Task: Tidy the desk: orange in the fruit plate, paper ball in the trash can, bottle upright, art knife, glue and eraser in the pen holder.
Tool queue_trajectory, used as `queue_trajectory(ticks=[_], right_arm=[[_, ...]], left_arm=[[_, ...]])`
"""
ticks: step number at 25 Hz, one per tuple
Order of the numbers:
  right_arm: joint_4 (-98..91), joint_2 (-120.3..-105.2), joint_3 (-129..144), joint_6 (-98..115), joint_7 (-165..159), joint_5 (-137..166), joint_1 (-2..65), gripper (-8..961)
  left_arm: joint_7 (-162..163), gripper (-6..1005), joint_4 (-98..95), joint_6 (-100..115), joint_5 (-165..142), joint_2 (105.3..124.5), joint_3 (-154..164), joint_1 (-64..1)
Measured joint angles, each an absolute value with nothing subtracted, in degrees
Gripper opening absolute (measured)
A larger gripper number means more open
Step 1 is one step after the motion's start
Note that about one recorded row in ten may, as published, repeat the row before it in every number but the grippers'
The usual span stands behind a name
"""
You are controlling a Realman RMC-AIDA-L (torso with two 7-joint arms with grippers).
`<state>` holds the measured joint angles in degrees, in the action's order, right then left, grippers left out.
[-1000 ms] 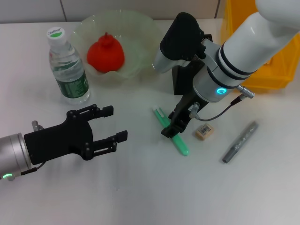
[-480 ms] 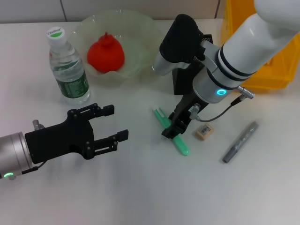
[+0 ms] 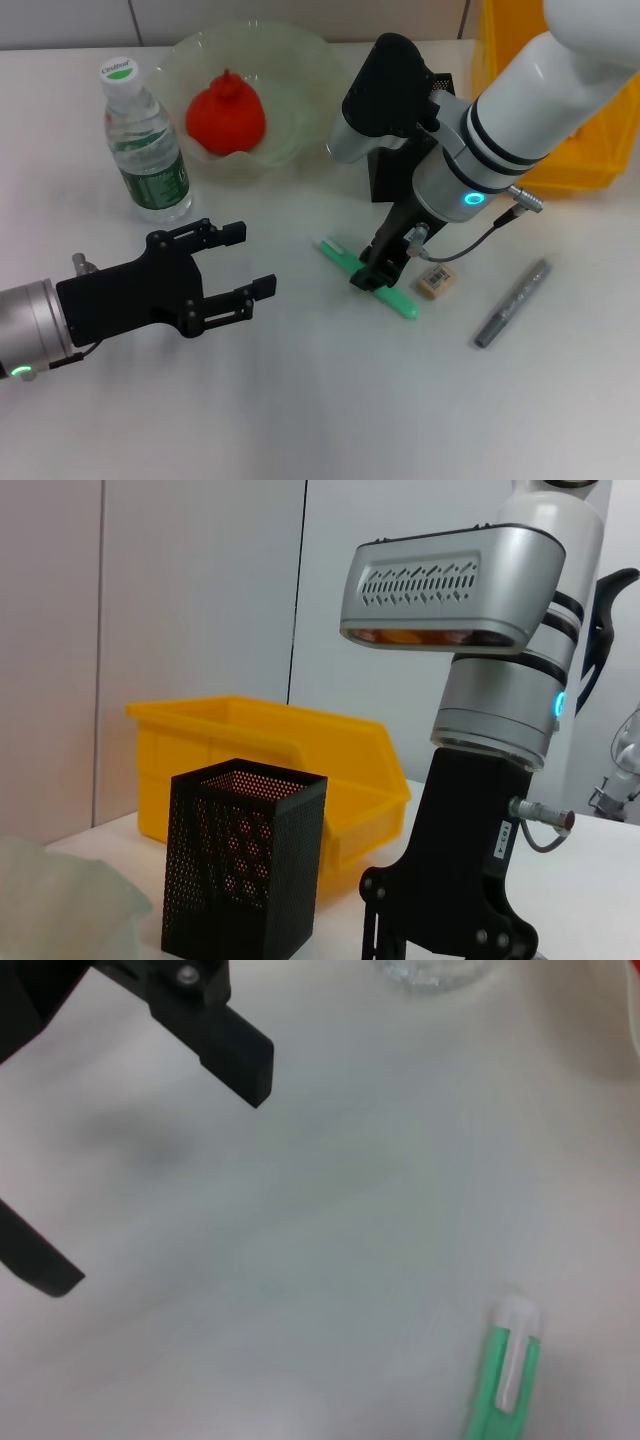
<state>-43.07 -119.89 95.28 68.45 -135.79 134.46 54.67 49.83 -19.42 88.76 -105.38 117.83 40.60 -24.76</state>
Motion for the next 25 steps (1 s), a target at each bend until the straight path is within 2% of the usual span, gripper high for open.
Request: queue_trajectory(ticks=[3,20,23,25], right_arm=[[-43.07,-119.88,95.28,68.46,-135.78,134.51,54.60,305],[-43.07,-119.79,95.27,68.47,-135.79,134.56,54.51,304],[-43.07,-119.79,95.27,68.64,-135.79,134.56,54.49,227],[-43.07,-119.79,95.27,68.71,-135.79,134.56,54.48,215]], left_arm=[[49.83,742,-19.42,88.76,-105.33,117.86,40.60,-24.85],[49.83,742,-19.42,88.59,-105.29,117.86,40.61,-24.98],[49.83,742,-19.42,88.59,-105.29,117.86,40.61,-25.07],[49.83,742,-19.42,88.59,-105.29,117.86,40.61,-25.14]])
